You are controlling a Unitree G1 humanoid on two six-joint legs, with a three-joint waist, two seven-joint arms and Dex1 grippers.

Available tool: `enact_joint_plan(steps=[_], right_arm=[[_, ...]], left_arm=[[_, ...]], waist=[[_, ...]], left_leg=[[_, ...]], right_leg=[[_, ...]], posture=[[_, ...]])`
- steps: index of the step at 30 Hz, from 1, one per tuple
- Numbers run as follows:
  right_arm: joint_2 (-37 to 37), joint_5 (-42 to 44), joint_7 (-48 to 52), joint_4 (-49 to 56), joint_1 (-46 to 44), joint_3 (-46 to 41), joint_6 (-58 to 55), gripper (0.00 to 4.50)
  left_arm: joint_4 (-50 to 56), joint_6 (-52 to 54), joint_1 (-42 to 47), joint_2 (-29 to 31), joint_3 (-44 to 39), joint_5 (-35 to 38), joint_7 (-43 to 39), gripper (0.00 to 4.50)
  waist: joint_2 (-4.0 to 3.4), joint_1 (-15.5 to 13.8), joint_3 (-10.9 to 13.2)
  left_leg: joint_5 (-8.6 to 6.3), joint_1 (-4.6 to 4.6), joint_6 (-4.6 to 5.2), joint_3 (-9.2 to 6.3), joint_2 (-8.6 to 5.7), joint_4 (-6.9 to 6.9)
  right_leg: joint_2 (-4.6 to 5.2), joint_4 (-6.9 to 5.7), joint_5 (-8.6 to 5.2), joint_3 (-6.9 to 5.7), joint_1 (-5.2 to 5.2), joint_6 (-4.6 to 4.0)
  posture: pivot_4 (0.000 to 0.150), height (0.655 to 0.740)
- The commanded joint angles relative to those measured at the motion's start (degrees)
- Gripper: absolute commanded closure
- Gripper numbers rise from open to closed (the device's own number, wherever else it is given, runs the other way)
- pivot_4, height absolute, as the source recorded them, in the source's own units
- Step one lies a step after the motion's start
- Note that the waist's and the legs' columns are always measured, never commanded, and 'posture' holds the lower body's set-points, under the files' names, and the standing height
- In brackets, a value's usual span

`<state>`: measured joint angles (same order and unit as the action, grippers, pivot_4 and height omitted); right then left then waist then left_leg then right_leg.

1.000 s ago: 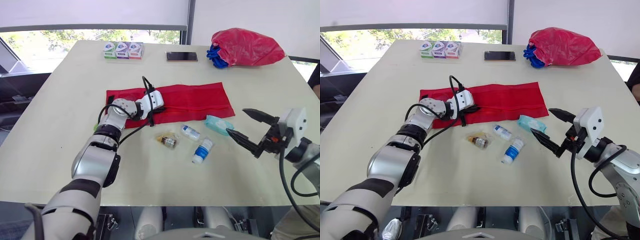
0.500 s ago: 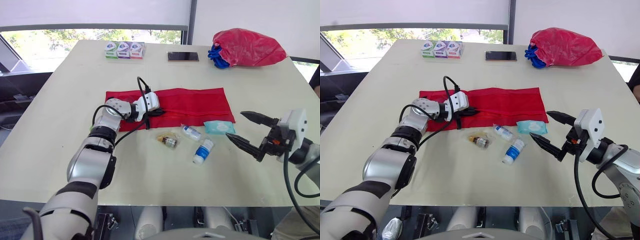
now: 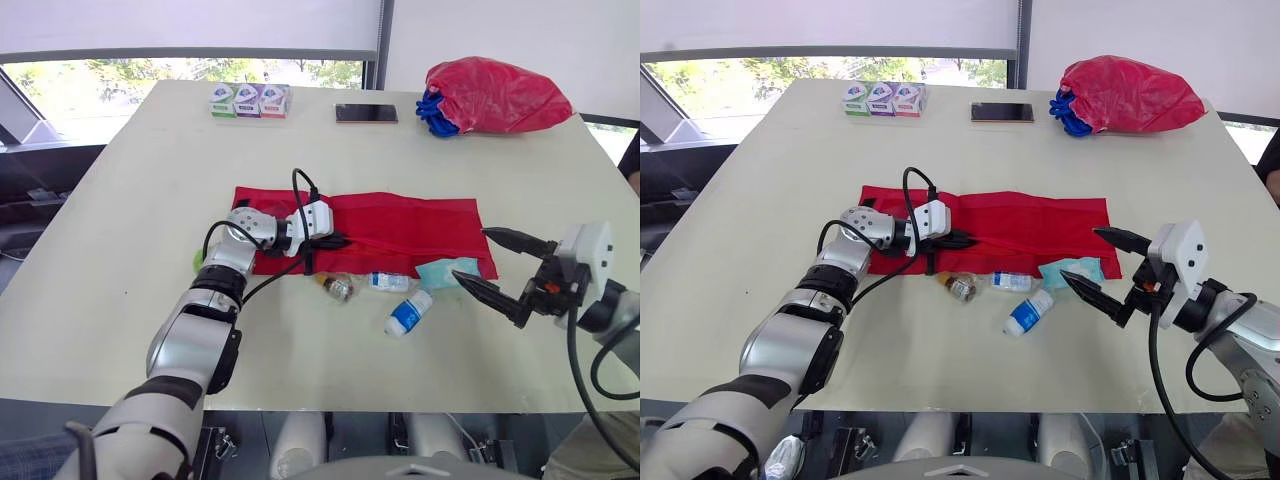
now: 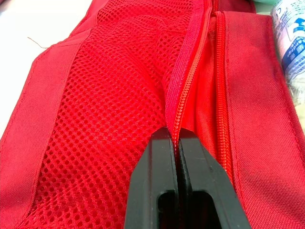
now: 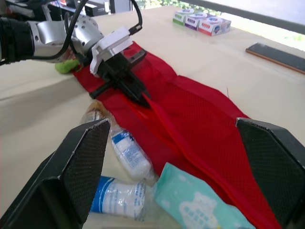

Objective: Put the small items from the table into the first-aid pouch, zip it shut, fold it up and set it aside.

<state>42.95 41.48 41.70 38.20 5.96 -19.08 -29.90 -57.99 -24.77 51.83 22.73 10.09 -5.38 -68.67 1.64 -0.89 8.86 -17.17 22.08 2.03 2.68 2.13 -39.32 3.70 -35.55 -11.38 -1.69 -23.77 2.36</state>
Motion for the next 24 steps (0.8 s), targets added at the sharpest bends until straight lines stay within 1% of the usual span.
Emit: enact_joint_plan(steps=[1, 3, 7, 10, 12, 17, 21, 24], right_arm=[[1.59, 1.12, 2.3, 1.6, 1.56, -4.08, 1.16, 0.0], [2.49, 1.2, 5.19, 1.12, 3.62, -6.5, 2.16, 0.0], [4.04, 2.26, 9.47, 0.9, 6.19, -9.95, 2.99, 0.0], [5.36, 1.99, 12.09, 0.45, 7.36, -11.7, 3.37, 0.0], [5.79, 2.0, 13.34, -0.34, 7.54, -12.6, 3.65, 0.0], [7.42, -0.14, 17.57, -3.62, 7.08, -12.58, 6.28, 0.0], [10.39, -1.7, 25.33, -9.13, 4.98, -11.81, 10.4, 0.0], [13.68, -2.7, 31.5, -15.08, 1.45, -10.82, 13.3, 0.0]], left_arm=[[-0.75, 0.24, 3.34, 0.21, -0.78, -0.38, 4.06, 4.43], [-0.71, 3.6, 4.66, -0.05, -1.71, 0.75, 4.42, 4.43], [-1.66, 6.01, 5.95, -0.01, -1.95, 0.58, 6.11, 4.43], [-2.61, 5.58, 6.31, 0.26, -1.17, -0.58, 7.83, 4.43], [-2.81, 5.76, 6.11, 0.2, -0.97, -0.47, 7.51, 4.43], [-1.94, 5.67, 5.03, 0.22, -0.34, -0.28, 5.29, 4.43], [-1.67, 5.52, 4.9, 0.66, -0.05, -0.54, 3.86, 4.43], [-1.91, 5.36, 5.21, 0.67, -0.06, -0.74, 3.93, 4.43]], waist=[[0.01, -0.01, 0.0], [0.02, -0.07, 0.01], [0.02, 0.04, 0.01], [0.02, 0.15, 0.01], [0.02, 0.1, 0.01], [0.03, 0.07, 0.02], [0.03, 0.09, 0.02], [0.03, 0.09, 0.02]], left_leg=[[0.0, 0.0, 0.0, -0.01, 0.0, -0.01], [0.0, 0.0, 0.0, -0.05, 0.0, -0.02], [0.0, -0.02, 0.0, -0.04, 0.0, -0.03], [0.0, -0.07, 0.0, -0.01, 0.0, -0.02], [0.0, -0.07, 0.0, -0.02, 0.0, -0.02], [0.0, -0.07, 0.0, 0.01, 0.0, -0.03], [0.0, -0.07, 0.0, 0.0, 0.0, -0.03], [0.0, -0.09, 0.0, 0.03, 0.0, -0.04]], right_leg=[[0.0, 0.0, 0.0, 0.0, 0.0, 0.0], [-0.01, -0.04, 0.0, -0.01, 0.0, 0.01], [-0.02, -0.05, -0.01, 0.02, 0.02, 0.02], [-0.03, -0.05, -0.01, 0.07, 0.03, 0.02], [-0.04, -0.06, -0.01, 0.06, 0.03, 0.02], [-0.04, -0.07, -0.01, 0.08, 0.04, 0.02], [-0.04, -0.06, -0.01, 0.08, 0.04, 0.01], [-0.04, -0.06, -0.01, 0.1, 0.05, 0.01]], posture=[[0.15, 0.74], [0.15, 0.74], [0.15, 0.74], [0.15, 0.74], [0.15, 0.74], [0.15, 0.74], [0.15, 0.74], [0.15, 0.74]])
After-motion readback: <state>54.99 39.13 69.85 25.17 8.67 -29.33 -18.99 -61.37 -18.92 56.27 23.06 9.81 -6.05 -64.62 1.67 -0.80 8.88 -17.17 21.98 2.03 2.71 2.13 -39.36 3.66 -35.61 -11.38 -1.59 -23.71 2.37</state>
